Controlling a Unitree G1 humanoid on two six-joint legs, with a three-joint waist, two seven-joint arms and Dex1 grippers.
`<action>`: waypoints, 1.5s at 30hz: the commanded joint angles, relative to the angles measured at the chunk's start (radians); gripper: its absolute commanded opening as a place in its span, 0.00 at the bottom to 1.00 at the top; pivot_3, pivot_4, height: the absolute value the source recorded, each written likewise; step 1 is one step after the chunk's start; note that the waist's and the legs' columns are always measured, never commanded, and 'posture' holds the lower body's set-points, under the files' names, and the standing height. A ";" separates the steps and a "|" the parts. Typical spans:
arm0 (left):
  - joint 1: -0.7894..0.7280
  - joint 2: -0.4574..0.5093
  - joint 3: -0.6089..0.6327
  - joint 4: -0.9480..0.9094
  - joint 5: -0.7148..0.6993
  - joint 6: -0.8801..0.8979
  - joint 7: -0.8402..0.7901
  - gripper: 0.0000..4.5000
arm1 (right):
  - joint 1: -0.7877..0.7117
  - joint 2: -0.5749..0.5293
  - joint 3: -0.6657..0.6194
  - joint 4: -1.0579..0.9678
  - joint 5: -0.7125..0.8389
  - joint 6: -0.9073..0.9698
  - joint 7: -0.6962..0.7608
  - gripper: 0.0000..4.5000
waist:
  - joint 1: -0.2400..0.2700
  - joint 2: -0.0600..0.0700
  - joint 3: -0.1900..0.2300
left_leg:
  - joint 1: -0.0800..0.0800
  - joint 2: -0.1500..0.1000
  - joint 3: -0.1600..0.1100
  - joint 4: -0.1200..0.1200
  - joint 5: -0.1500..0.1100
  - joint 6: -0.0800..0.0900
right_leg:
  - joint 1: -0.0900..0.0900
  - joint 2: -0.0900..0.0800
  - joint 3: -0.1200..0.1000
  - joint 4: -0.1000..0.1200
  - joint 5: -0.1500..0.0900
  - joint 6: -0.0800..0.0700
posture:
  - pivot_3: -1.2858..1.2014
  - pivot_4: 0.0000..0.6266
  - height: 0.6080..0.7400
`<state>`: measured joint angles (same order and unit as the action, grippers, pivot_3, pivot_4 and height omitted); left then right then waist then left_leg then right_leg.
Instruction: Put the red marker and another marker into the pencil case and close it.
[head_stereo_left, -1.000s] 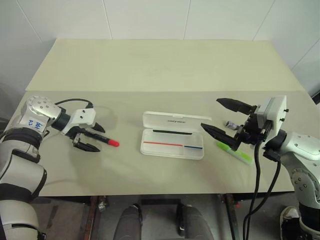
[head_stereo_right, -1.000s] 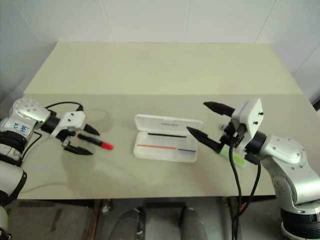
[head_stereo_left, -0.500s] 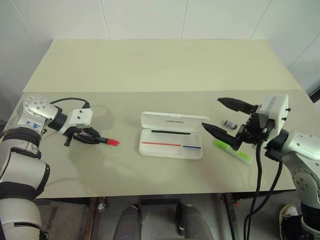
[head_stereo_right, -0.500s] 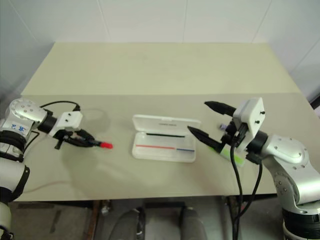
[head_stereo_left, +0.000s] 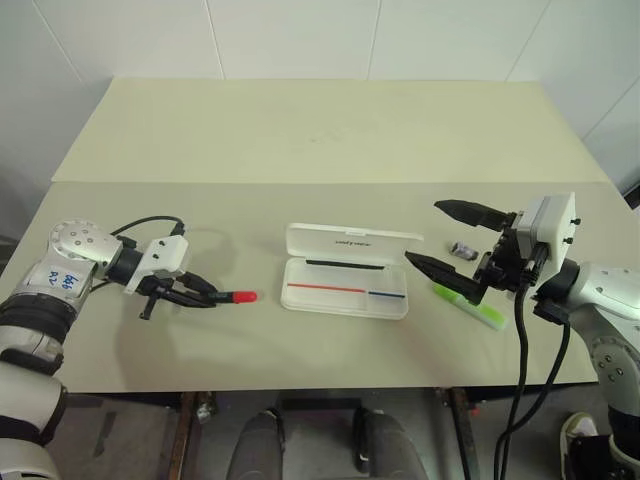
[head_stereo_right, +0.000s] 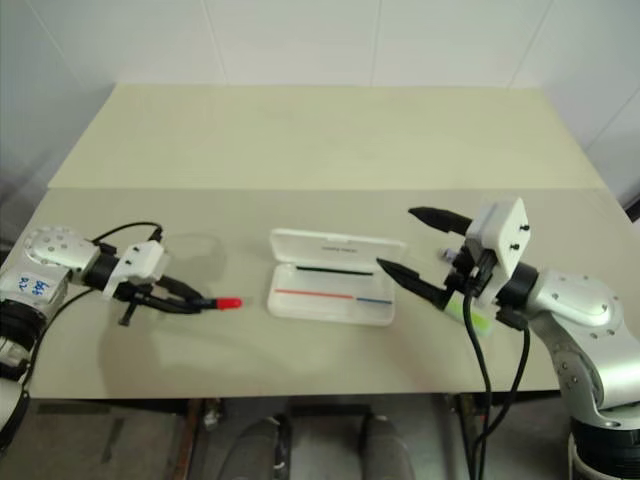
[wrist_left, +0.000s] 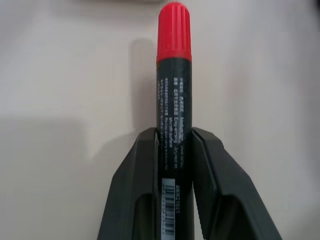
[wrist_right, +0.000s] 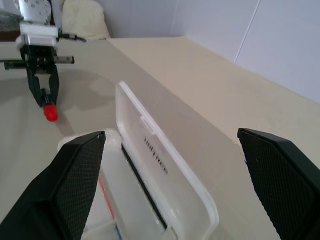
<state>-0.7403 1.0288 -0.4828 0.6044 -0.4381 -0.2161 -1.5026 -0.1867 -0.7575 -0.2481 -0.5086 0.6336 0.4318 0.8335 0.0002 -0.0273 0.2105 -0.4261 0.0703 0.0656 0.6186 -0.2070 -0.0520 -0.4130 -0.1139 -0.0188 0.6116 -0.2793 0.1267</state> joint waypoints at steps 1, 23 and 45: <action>0.035 0.051 0.062 -0.169 -0.073 0.077 -0.112 0.13 | 0.081 -0.073 -0.081 -0.020 0.017 -0.024 0.105 1.00 | 0.002 0.000 0.000 | 0.000 0.000 0.000 0.000 0.000 0.000 | 0.000 0.000 0.000 0.000 0.000 0.000 | 0.52 0.24 1.00; -0.113 -0.308 0.108 -0.204 0.141 0.200 0.000 0.13 | 0.210 -0.158 -0.123 -0.202 0.164 0.040 0.188 1.00 | 0.000 -0.001 0.000 | 0.000 0.000 0.000 0.011 0.001 0.002 | 0.005 0.000 0.003 -0.003 -0.004 -0.014 | 0.52 0.24 1.00; -0.194 -0.538 0.131 -0.236 0.353 0.307 0.213 0.13 | 0.167 -0.100 -0.040 -0.226 0.144 0.031 0.071 1.00 | 0.018 -0.002 0.000 | -0.001 0.000 0.000 0.012 0.001 0.002 | 0.005 0.000 0.003 -0.003 -0.004 -0.012 | 0.52 0.24 1.00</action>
<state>-0.9053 0.5036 -0.3541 0.4094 -0.0910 0.0815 -1.2958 -0.0108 -0.8628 -0.2805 -0.7047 0.7750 0.4807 0.9123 0.0179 -0.0291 0.2107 -0.4267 0.0701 0.0656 0.6308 -0.2065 -0.0498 -0.4077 -0.1135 -0.0158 0.6086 -0.2830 0.1145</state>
